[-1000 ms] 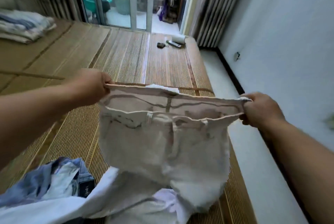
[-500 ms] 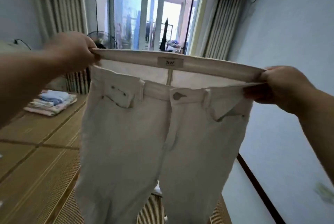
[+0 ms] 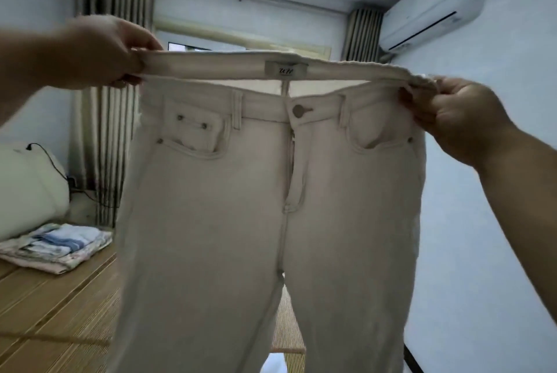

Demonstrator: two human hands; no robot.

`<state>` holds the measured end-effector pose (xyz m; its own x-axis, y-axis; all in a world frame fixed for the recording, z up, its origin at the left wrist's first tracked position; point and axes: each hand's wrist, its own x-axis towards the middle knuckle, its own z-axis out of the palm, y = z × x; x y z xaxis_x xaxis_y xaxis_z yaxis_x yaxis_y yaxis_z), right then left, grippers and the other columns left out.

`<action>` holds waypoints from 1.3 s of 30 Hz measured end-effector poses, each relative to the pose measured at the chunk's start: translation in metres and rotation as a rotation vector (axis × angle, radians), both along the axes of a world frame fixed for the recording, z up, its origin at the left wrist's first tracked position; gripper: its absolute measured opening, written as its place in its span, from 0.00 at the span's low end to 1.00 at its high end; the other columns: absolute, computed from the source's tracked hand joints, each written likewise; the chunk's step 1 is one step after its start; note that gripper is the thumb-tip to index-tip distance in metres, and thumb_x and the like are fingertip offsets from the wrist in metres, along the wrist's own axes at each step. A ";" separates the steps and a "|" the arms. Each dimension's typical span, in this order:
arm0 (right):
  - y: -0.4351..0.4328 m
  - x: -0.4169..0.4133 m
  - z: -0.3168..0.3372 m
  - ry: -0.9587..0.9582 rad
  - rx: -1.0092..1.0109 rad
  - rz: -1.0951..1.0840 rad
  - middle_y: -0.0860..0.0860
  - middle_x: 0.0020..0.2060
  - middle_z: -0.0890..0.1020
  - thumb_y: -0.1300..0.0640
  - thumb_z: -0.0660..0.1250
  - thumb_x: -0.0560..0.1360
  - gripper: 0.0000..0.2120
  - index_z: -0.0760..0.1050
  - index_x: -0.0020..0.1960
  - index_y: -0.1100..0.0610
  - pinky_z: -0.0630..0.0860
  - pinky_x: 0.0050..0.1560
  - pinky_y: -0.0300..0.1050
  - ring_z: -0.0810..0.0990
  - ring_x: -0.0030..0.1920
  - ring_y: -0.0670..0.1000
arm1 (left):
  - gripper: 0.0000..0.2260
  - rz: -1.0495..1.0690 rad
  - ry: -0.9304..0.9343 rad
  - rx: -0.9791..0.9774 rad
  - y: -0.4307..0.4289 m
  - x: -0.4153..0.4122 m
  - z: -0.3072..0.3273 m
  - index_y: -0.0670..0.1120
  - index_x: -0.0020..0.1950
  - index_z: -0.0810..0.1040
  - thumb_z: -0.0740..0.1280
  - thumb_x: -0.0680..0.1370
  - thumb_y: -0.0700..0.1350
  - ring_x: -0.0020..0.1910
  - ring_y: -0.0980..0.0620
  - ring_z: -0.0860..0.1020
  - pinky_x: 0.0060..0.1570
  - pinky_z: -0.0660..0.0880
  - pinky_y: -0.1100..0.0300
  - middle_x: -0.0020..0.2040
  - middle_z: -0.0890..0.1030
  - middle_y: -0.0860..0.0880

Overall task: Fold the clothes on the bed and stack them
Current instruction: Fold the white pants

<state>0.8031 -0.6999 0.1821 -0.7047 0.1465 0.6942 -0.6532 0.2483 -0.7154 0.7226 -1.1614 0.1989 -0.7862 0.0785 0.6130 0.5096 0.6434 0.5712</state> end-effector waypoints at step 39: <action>-0.008 -0.077 -0.082 -0.390 -0.227 -0.319 0.62 0.45 0.83 0.61 0.74 0.70 0.11 0.79 0.48 0.66 0.79 0.54 0.55 0.82 0.44 0.59 | 0.07 -0.013 -0.444 0.965 0.086 -0.059 -0.122 0.42 0.48 0.77 0.63 0.81 0.43 0.24 0.48 0.77 0.24 0.75 0.58 0.34 0.79 0.43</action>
